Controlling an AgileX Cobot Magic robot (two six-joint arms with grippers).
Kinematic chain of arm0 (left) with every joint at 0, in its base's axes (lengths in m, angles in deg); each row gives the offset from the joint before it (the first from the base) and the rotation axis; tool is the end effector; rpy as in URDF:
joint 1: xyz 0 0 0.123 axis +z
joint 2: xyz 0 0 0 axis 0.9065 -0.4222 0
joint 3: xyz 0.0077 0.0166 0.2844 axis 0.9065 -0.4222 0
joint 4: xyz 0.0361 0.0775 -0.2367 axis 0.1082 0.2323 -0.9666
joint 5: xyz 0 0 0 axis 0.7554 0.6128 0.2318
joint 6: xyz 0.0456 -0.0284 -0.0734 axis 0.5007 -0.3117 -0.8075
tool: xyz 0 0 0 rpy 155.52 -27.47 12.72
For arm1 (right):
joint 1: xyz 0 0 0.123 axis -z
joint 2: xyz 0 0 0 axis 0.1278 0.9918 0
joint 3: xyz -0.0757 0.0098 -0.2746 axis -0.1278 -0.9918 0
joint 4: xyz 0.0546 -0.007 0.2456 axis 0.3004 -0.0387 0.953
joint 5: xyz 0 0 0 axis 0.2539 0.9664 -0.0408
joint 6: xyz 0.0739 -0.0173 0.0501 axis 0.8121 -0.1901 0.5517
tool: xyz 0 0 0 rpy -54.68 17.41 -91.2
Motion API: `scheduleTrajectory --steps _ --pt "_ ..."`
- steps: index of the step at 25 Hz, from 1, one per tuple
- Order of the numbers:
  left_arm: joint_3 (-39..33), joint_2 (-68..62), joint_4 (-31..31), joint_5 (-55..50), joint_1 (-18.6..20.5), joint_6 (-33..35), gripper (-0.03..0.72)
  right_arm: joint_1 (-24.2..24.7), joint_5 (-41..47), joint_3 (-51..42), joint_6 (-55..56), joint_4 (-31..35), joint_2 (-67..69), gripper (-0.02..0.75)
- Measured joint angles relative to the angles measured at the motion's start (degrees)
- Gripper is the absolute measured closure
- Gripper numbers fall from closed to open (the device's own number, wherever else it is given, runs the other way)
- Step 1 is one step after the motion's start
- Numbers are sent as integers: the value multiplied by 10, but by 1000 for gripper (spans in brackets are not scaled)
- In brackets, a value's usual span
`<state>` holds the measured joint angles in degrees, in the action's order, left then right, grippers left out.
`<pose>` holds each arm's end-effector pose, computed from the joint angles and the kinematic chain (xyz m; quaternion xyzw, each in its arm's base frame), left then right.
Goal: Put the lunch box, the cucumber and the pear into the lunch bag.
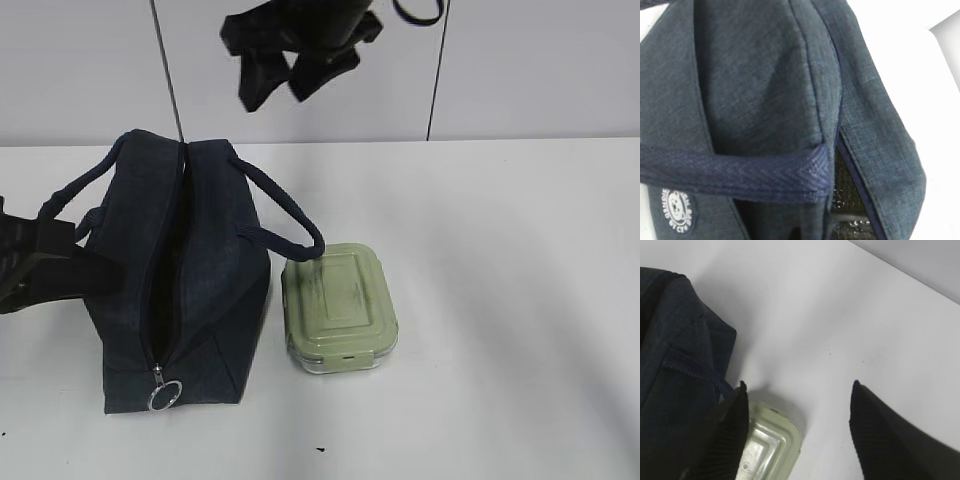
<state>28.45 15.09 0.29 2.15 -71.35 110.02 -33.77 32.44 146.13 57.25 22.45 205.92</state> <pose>0.2099 -0.0744 0.2316 0.0667 0.9027 -0.3186 0.2812 0.4155 0.2311 0.3375 -0.2837 0.9123 0.1669 0.2436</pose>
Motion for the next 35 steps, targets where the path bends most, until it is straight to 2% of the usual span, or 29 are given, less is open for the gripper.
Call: scheduleTrajectory --steps 3,6,20,26,30,35 --pt "0 0 0 0 0 0 706 2 1 0 30 -96 -20 246" --pt "0 0 0 0 0 0 706 6 2 -12 47 -147 -41 246" --pt "0 0 0 0 0 0 706 96 3 -248 56 -159 -142 247" --pt "0 0 0 0 0 0 706 131 1 -308 22 -92 -149 247" --pt "0 0 0 0 0 0 706 164 -2 -346 -28 -22 -149 247" --pt "0 0 0 0 0 0 706 208 -6 -399 -119 96 -151 247"
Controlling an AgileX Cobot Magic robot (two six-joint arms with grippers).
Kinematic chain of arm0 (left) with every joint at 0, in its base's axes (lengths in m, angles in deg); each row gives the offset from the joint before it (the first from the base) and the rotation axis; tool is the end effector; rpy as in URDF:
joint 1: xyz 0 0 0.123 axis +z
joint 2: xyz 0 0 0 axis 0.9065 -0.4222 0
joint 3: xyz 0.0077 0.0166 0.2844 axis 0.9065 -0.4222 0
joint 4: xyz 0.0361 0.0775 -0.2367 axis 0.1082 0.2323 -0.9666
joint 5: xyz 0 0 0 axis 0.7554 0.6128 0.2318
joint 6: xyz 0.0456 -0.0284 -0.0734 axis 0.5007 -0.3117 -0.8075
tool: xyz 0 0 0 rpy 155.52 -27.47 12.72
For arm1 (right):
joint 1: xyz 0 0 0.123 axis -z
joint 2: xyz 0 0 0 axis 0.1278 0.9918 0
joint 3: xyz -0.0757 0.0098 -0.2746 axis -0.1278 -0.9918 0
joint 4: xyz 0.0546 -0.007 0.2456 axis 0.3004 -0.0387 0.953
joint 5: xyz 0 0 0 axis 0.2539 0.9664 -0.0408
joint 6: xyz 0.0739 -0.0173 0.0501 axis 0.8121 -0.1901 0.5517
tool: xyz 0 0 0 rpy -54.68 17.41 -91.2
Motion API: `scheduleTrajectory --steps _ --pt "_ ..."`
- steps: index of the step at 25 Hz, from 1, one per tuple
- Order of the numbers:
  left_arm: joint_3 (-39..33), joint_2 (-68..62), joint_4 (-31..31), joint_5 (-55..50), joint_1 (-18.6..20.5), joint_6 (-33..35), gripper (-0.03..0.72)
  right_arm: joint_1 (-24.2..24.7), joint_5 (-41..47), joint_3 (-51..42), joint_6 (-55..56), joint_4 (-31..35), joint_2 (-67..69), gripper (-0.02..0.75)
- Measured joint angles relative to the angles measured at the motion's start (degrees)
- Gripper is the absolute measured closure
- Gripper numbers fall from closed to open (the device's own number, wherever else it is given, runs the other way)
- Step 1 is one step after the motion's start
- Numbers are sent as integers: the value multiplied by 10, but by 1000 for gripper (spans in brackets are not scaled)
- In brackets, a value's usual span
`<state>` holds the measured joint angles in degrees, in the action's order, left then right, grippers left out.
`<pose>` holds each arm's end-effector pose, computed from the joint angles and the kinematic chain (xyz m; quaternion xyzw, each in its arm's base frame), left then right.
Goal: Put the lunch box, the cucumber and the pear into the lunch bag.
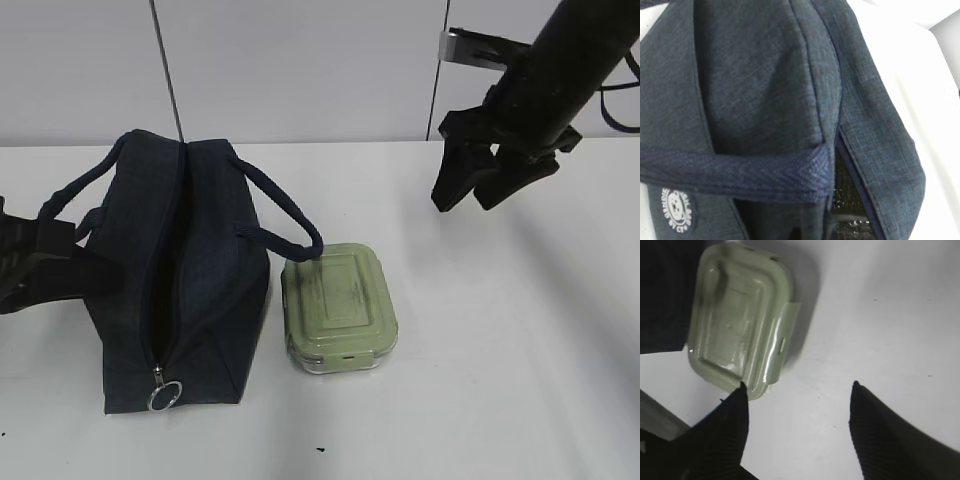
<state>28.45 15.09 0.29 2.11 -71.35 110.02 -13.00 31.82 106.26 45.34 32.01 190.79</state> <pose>0.2098 -0.0744 0.2316 0.0669 0.9027 -0.3188 0.2810 0.3834 0.0736 0.2642 -0.1683 0.9629 0.1928 0.0860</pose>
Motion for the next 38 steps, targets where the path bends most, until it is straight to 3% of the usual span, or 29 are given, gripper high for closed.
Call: scheduleTrajectory --steps 12,23,38 --pt "0 0 0 0 0 0 706 31 -13 -150 -216 225 5 247" --pt "0 0 0 0 0 0 706 34 -26 -190 -317 344 76 247" --pt "0 0 0 -1 0 0 706 35 -32 -177 -331 362 111 247"
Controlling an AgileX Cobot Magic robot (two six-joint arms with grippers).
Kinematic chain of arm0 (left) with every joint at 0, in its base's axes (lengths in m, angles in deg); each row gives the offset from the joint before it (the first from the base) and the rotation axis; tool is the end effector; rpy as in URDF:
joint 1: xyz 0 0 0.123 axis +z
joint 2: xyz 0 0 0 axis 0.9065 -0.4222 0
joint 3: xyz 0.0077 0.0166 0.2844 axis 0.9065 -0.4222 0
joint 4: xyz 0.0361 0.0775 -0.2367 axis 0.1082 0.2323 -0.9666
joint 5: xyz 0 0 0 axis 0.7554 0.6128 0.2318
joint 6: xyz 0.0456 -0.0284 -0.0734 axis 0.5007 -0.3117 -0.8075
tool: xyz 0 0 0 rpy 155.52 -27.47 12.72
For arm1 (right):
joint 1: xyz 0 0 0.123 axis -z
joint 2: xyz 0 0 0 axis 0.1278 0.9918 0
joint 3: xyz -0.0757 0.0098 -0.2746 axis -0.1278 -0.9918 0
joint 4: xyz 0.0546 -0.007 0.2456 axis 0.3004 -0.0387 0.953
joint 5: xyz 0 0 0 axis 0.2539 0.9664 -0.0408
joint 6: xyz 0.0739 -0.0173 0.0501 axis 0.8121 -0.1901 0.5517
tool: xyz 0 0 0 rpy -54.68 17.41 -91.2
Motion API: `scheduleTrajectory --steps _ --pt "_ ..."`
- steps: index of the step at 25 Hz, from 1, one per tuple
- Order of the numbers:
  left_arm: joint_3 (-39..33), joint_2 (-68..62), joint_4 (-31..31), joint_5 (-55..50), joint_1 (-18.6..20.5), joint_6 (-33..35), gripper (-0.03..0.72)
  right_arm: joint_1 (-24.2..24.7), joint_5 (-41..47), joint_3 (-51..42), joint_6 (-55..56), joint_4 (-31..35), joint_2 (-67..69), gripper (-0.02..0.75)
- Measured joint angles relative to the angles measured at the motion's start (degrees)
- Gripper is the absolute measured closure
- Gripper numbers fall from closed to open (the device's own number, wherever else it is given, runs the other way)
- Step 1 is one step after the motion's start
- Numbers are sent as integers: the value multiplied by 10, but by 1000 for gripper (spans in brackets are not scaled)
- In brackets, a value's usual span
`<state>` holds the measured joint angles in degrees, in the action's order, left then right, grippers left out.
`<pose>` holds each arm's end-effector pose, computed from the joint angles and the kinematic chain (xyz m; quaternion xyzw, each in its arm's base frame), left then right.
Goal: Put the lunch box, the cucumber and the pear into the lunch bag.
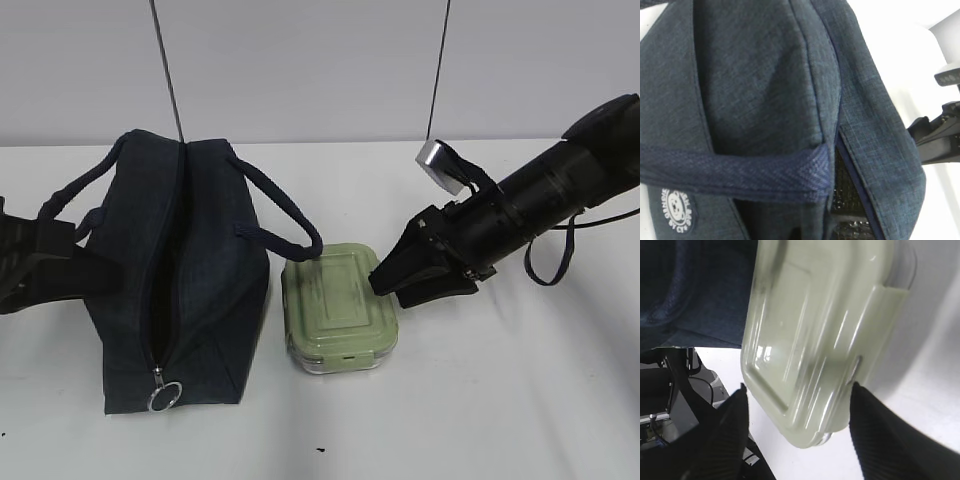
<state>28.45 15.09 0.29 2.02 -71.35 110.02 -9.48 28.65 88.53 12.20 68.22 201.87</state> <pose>0.2097 -0.0745 0.2316 0.0672 0.9027 -0.3193 0.2805 0.3727 0.0873 0.1476 -0.1677 0.8767 0.4467 0.0616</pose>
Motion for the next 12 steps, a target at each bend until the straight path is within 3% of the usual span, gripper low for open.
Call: scheduleTrajectory --steps 7,12 --pt "0 0 0 0 0 0 706 0 0 7 -1 0 1 245" --pt "0 0 0 0 0 0 706 0 -1 7 -1 2 3 147"
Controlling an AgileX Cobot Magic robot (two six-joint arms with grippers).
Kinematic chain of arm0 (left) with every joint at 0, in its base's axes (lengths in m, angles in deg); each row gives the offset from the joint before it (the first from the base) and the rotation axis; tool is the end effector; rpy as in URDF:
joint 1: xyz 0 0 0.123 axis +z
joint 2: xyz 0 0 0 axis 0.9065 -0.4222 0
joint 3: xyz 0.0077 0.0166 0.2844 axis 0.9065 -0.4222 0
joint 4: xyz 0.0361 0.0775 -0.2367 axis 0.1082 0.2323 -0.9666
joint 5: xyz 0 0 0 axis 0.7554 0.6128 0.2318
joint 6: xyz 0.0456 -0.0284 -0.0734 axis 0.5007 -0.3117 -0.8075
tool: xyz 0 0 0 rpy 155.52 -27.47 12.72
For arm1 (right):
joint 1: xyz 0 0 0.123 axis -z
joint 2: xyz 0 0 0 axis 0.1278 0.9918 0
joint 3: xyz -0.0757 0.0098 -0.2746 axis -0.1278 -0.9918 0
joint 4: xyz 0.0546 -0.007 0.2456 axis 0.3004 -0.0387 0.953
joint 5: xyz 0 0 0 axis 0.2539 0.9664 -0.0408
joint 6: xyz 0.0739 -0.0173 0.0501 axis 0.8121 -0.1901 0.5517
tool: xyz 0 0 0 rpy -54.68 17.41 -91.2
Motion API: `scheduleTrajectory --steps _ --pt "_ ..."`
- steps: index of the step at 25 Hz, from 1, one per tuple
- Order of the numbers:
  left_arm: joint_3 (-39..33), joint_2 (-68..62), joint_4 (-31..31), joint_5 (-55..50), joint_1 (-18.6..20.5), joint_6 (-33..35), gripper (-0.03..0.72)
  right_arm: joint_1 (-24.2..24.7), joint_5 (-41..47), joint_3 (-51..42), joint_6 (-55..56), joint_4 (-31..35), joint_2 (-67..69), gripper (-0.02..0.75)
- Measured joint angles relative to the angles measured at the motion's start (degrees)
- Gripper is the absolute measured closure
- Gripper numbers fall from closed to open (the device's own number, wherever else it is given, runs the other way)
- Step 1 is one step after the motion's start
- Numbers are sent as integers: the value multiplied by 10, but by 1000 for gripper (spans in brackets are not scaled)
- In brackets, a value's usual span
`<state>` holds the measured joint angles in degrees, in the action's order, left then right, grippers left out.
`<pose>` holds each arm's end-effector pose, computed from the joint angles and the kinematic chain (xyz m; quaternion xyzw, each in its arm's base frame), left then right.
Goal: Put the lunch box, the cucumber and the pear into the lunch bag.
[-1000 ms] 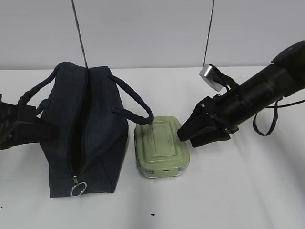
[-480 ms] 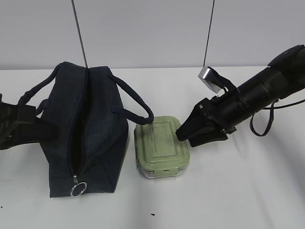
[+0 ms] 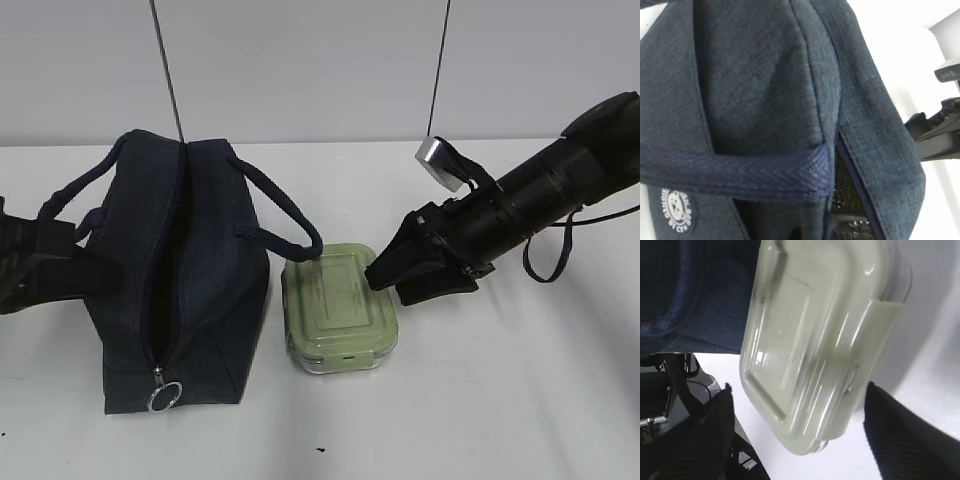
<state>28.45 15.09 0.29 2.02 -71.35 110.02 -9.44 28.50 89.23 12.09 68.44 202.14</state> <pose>0.2097 -0.0745 0.2316 0.0672 0.9027 -0.3193 0.2805 0.3757 0.0872 0.1485 -0.1683 0.8762 0.4465 0.0671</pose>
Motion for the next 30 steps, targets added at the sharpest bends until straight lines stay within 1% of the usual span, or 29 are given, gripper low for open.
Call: scheduleTrajectory --steps 2,6,19,24,28,30 --pt "0 0 0 0 0 0 706 0 -5 0 0 0 0 105" --pt "0 0 0 0 0 0 706 0 -17 0 0 0 3 87" --pt "0 0 0 -1 0 0 706 -3 -12 3 0 17 52 94" --pt "0 0 0 0 0 0 706 -13 -27 3 0 40 58 111" --pt "0 0 0 0 0 0 706 -25 -40 3 0 45 58 122" --pt "0 0 0 0 0 0 706 -29 -46 3 0 45 58 144"
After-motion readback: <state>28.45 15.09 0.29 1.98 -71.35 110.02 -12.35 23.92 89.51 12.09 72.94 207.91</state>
